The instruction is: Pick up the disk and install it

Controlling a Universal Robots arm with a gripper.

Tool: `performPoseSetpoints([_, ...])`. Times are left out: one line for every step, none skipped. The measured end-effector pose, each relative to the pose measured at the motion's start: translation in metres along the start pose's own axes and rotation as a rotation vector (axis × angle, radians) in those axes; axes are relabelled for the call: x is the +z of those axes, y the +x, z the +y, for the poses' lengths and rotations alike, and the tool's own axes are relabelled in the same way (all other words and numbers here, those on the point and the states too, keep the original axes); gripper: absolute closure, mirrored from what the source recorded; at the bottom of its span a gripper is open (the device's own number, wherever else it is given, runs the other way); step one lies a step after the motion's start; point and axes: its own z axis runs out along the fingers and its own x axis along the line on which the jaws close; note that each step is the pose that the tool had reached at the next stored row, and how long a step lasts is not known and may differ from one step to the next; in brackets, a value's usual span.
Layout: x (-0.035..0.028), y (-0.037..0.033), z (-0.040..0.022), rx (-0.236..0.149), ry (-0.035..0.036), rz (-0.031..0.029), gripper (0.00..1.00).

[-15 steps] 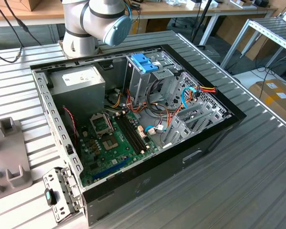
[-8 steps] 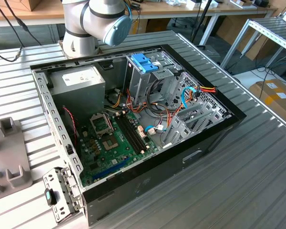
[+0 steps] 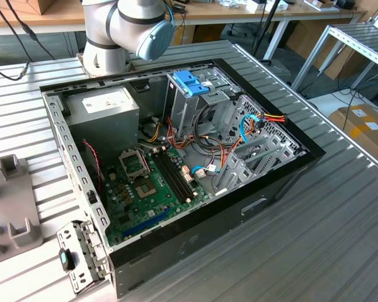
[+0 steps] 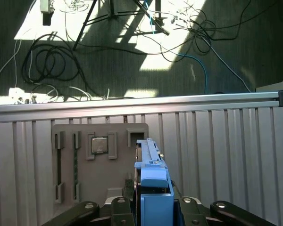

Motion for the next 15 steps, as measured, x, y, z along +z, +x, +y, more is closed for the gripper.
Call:
performPoseSetpoints([-0.0007,-0.0001,0.0000,0.000,-0.0001,-0.0001,0.63])
performPoseSetpoints([-0.0014,-0.0001,0.0001,0.000,0.0000,-0.0002,0.63])
performPoseSetpoints([-0.0019,-0.0002,0.0001,0.000,0.0000,-0.0003,0.63])
performPoseSetpoints([-0.0030,-0.0003,0.0001,0.000,-0.0001,-0.0003,0.63])
performPoseSetpoints([-0.0038,-0.0004,0.0002,0.000,-0.0001,-0.0004,0.63])
performPoseSetpoints([-0.0041,-0.0004,0.0002,0.000,0.0000,-0.0005,0.63])
performPoseSetpoints([-0.0049,-0.0004,0.0002,0.000,0.0000,-0.0006,0.63])
performPoseSetpoints([-0.0057,-0.0005,0.0003,0.000,0.0000,-0.0006,0.63])
performPoseSetpoints([-0.0063,-0.0006,0.0003,0.000,0.0000,-0.0007,0.63])
performPoseSetpoints([-0.0068,-0.0006,0.0003,0.000,0.0000,-0.0008,0.63])
performPoseSetpoints([-0.0073,-0.0007,0.0003,0.000,-0.0001,-0.0008,0.63])
performPoseSetpoints([-0.0077,-0.0007,0.0004,0.000,-0.0001,-0.0008,0.63])
performPoseSetpoints([-0.0081,-0.0007,0.0004,0.000,0.0000,-0.0009,0.63])
performPoseSetpoints([-0.0088,-0.0008,0.0004,0.000,-0.0001,-0.0009,0.63])
performPoseSetpoints([-0.0092,-0.0008,0.0004,0.000,0.0000,-0.0009,0.63])
